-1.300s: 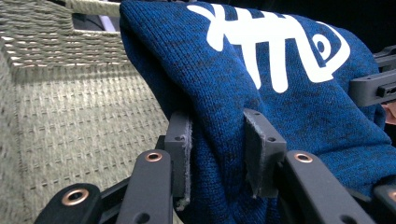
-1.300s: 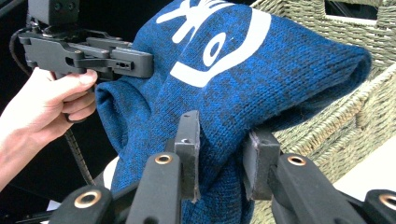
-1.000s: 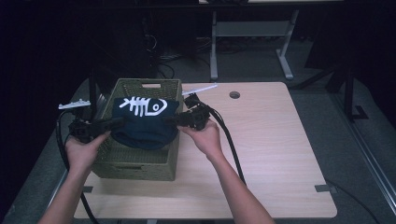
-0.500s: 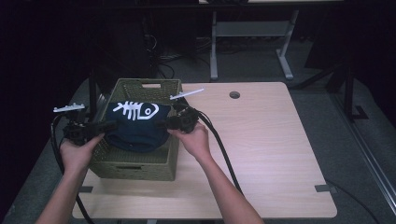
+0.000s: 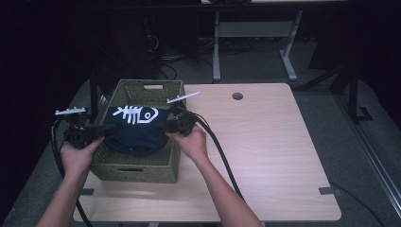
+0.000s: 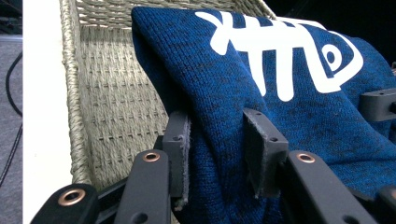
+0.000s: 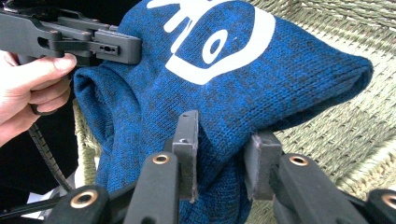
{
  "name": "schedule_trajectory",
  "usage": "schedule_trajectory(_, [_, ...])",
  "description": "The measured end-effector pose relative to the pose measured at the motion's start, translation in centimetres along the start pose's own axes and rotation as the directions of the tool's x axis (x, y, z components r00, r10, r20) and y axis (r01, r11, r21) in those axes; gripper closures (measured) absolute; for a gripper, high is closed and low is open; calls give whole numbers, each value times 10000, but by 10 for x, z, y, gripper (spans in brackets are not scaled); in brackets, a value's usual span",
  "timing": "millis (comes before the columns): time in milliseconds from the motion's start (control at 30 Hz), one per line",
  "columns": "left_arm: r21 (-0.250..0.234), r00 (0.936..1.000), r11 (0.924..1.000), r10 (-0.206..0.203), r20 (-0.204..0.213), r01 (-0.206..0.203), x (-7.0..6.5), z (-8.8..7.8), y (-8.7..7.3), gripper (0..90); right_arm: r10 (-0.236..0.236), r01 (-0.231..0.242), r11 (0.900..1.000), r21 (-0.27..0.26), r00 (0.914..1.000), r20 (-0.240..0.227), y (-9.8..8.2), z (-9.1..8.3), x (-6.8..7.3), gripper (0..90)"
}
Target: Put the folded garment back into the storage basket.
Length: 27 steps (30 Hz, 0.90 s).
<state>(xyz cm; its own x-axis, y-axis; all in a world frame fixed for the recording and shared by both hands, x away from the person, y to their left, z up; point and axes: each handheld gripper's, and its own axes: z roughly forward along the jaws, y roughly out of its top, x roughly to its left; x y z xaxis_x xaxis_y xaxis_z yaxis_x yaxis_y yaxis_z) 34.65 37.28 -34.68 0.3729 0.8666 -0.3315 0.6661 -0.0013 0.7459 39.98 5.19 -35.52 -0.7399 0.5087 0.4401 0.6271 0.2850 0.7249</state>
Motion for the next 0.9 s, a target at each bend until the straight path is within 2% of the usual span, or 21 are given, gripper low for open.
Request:
schedule_trajectory(400, [231,9997,9997,47,-251,-42,3,5,-1,627,-128,119,9996,249,9993,364,-1,6,1,680])
schedule_trajectory(900, [438,9994,9990,79,-329,-64,7,8,-2,623,-223,208,9994,275,9982,555,-2,10,2,674])
